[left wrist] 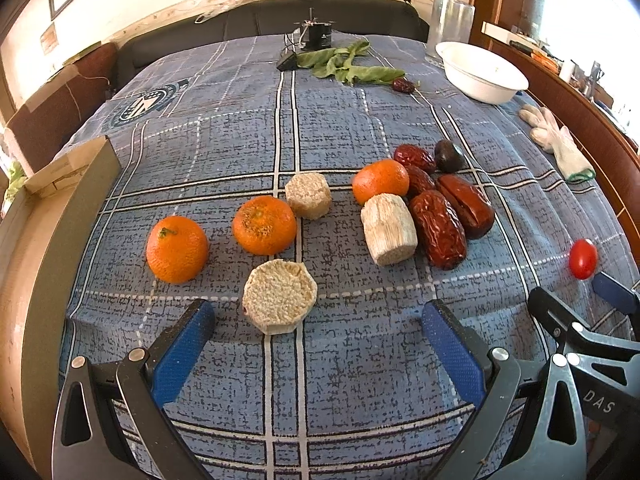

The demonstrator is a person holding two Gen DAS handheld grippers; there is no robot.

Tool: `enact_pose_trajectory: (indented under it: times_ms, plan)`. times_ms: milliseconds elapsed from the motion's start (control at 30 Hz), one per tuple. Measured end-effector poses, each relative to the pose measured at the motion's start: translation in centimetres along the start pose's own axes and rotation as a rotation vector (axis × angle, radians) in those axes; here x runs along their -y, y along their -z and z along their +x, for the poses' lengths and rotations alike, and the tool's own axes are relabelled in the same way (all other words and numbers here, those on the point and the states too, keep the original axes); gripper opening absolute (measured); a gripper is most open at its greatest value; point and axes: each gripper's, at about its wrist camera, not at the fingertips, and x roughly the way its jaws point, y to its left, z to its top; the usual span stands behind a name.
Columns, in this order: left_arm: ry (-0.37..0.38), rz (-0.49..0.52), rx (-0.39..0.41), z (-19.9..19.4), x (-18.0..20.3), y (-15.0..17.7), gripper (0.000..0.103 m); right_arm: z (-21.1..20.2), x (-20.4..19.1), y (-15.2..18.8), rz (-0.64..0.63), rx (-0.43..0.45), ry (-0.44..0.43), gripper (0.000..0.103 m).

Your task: Organize fruits

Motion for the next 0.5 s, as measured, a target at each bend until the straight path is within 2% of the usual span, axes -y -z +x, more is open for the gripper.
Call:
enact_pose_trajectory:
  times_ms: [267,333,400,500]
  plan:
    - [0.023,0.027,-0.02,-0.2,0.1,0.2,0.103,0.0,-0.1,0.0,-0.01,-0.018,-0.014,0.103]
    - [0.042,0.028,-0.026,-0.6,-0.2,0.4,0.099,-0.3,-0.4,0.6,-0.026,-0.032,-0.024,0.103]
    - [0.067,0.019,0.003,-1.9,-0.6,0.6,0.097,-0.4,-0.1,0.5,-0.029,-0.041,-0.029,0.103]
    - [0.073,0.026,0.092,-4.9,-1.4,0.9,0.097,-0.5,0.0,0.4,-0.024,-0.05,-0.025,0.103]
